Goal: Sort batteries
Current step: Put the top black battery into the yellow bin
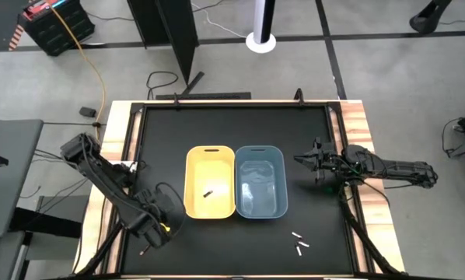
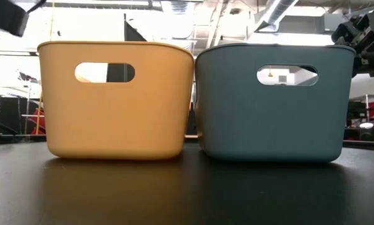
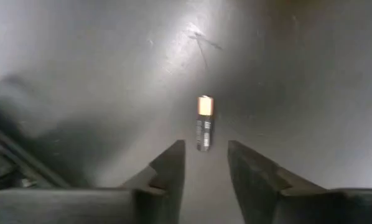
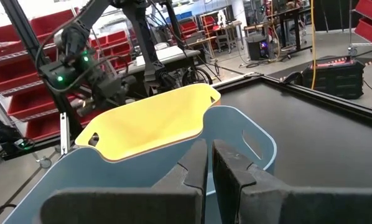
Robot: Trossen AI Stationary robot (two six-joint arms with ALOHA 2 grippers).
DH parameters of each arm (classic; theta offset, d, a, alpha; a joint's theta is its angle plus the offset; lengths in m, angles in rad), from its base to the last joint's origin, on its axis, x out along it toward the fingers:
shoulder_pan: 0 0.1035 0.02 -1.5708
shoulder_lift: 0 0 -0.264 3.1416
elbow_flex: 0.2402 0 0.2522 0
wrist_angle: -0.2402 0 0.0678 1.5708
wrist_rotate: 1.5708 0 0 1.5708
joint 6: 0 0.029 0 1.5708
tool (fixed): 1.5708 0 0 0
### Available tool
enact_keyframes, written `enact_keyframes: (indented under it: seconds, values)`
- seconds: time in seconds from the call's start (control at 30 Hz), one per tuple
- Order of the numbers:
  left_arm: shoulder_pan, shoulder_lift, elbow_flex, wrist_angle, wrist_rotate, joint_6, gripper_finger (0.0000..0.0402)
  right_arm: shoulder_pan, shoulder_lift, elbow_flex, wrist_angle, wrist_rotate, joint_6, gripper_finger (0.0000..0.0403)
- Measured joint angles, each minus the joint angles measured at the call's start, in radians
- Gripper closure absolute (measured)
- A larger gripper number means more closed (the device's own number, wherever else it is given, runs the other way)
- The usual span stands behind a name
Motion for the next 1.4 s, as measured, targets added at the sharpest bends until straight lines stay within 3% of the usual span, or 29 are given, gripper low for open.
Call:
enact_keyframes:
  seconds: [0.17,0.43,0.6,0.77,1.07,1.4]
  values:
    - [0.016,-0.001,-0.101,0.116,0.042,0.018,0.0250,0.000,0.000,0.000,0.000,0.000,0.000,0.0360]
    - [0.061,-0.025,-0.235,0.173,0.044,0.047,0.0252,0.000,0.000,0.000,0.000,0.000,0.009,0.0360]
    - [0.089,-0.087,-0.324,0.322,0.049,0.090,0.0253,0.000,0.000,0.000,0.000,0.000,0.009,0.0360]
    - [0.099,-0.133,-0.357,0.355,0.053,0.137,0.0254,0.000,0.000,0.000,0.000,0.000,0.009,0.0360]
    - [0.099,-0.138,-0.367,0.414,0.030,0.301,0.0306,0.000,0.000,0.000,-0.002,-0.003,0.009,0.0360]
    - [0.099,-0.137,-0.367,0.431,0.015,0.312,0.0351,0.000,0.000,0.000,-0.004,-0.003,0.009,0.0360]
